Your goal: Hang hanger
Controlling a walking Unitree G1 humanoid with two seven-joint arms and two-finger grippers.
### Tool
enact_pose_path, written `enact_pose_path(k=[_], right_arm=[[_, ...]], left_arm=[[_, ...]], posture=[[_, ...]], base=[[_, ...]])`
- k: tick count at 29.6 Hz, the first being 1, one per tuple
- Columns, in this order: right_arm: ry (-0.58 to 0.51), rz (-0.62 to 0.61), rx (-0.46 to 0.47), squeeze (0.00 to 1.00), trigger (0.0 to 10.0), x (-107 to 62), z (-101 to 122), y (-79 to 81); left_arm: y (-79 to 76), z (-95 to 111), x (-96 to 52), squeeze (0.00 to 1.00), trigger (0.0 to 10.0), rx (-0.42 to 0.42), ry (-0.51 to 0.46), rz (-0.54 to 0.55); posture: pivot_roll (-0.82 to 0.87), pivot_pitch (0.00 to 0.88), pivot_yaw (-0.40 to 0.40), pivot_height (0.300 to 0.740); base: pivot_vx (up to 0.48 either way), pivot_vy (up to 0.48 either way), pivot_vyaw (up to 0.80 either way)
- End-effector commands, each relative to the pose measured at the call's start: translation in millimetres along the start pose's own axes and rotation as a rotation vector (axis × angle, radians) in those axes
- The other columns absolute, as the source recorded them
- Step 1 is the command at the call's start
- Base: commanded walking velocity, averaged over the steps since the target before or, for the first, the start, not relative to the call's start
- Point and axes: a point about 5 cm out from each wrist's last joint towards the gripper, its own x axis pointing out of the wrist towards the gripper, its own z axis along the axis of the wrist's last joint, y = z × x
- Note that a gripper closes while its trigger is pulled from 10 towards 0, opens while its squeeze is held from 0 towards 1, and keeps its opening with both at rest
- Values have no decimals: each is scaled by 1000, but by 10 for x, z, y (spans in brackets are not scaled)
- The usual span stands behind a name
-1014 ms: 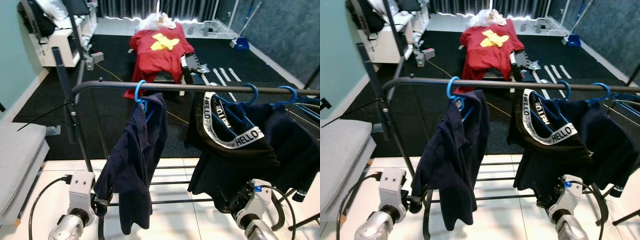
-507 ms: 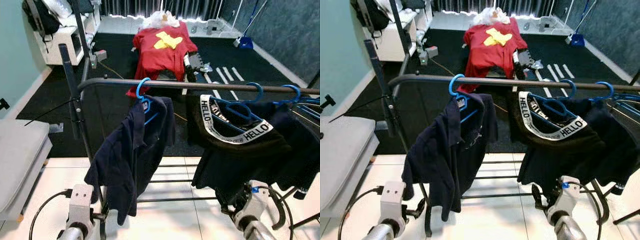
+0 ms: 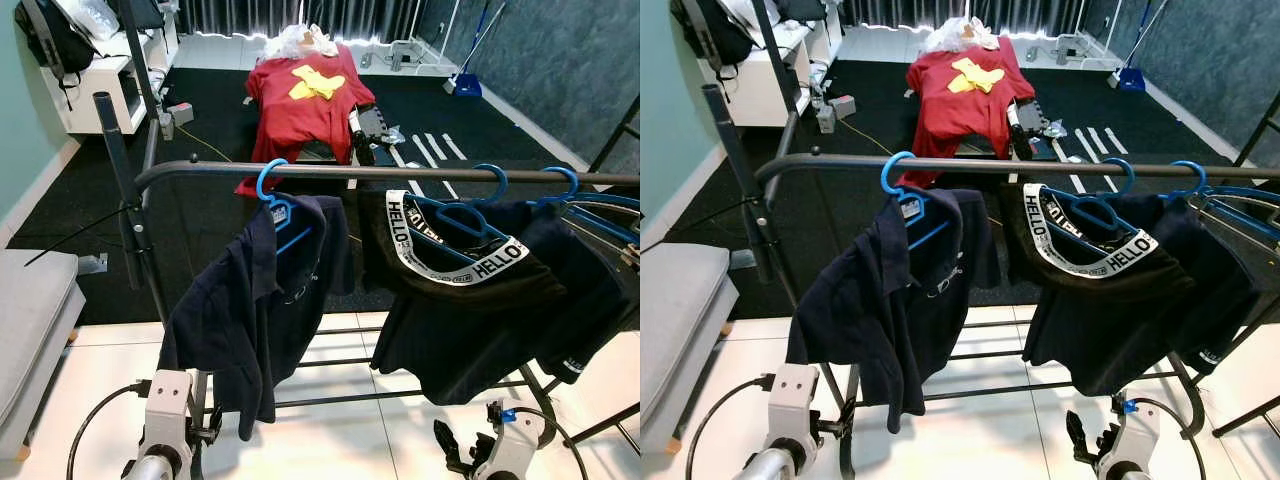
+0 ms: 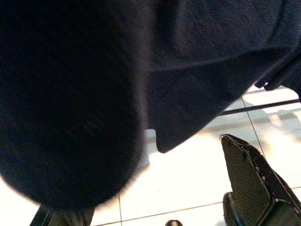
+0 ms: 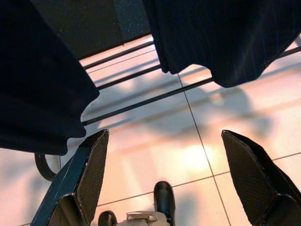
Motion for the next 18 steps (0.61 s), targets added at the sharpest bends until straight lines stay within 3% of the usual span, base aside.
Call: enact_pose_path(k=[1,4,10,13,18], right_arm=[[8,-20,15,0,10000,-50,-63,-56],[4,-26,31,0,10000,-64,-77,-72],[55,-48,29,0,10000,-246,-189,-347],[66,-59,22,0,10000,-280,-194,-409],[67,-58,-18,0,10000,-218,-131,-382]], left_arm=[[-49,-65,-15,0,10000,-8,17,-11],[-50,-72,-14,0,10000,-6,17,-12],[-51,-103,9,0,10000,-15,12,9],[-43,-107,13,0,10000,-20,11,21],[14,-135,2,0,10000,-34,17,54]], posture=[[32,92,-73,740],[32,92,-73,740],[29,95,-108,740],[37,100,-115,740],[49,95,-122,740]], base=[[-330,0,0],[-330,0,0],[-389,0,0],[-391,0,0],[-390,0,0]])
